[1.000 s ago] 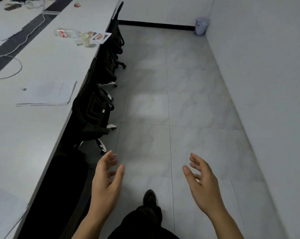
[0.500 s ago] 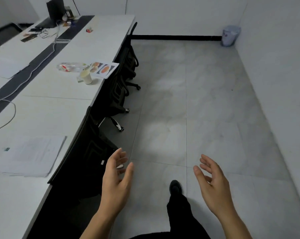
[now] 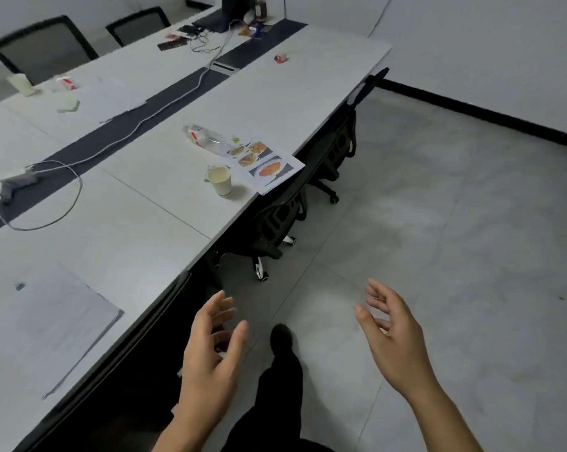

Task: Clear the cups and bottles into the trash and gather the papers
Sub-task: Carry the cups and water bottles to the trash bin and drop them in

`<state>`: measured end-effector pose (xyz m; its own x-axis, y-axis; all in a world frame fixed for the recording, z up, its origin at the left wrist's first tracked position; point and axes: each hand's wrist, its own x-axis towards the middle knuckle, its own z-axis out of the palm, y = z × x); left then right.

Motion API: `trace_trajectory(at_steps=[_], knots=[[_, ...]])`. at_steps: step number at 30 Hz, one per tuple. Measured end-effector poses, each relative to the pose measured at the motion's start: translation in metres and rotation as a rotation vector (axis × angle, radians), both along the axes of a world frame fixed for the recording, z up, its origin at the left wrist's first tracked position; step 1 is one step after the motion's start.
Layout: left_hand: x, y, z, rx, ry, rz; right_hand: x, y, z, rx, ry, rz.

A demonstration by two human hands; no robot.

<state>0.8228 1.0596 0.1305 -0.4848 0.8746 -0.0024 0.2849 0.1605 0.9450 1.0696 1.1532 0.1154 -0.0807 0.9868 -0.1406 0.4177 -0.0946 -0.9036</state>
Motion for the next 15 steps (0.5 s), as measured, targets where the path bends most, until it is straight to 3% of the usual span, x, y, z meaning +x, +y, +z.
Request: trace_trajectory(at_steps=[6, 15], knots=[[-0.036, 0.146, -0.041, -0.047, -0.02, 0.105, -0.046, 0.165, -0.035, -0.035, -0.051, 0.105], [-0.109, 0.35, -0.007, -0.054, 0.039, 0.29, -0.151, 0.407, -0.004, -0.026, -0.082, 0.38]])
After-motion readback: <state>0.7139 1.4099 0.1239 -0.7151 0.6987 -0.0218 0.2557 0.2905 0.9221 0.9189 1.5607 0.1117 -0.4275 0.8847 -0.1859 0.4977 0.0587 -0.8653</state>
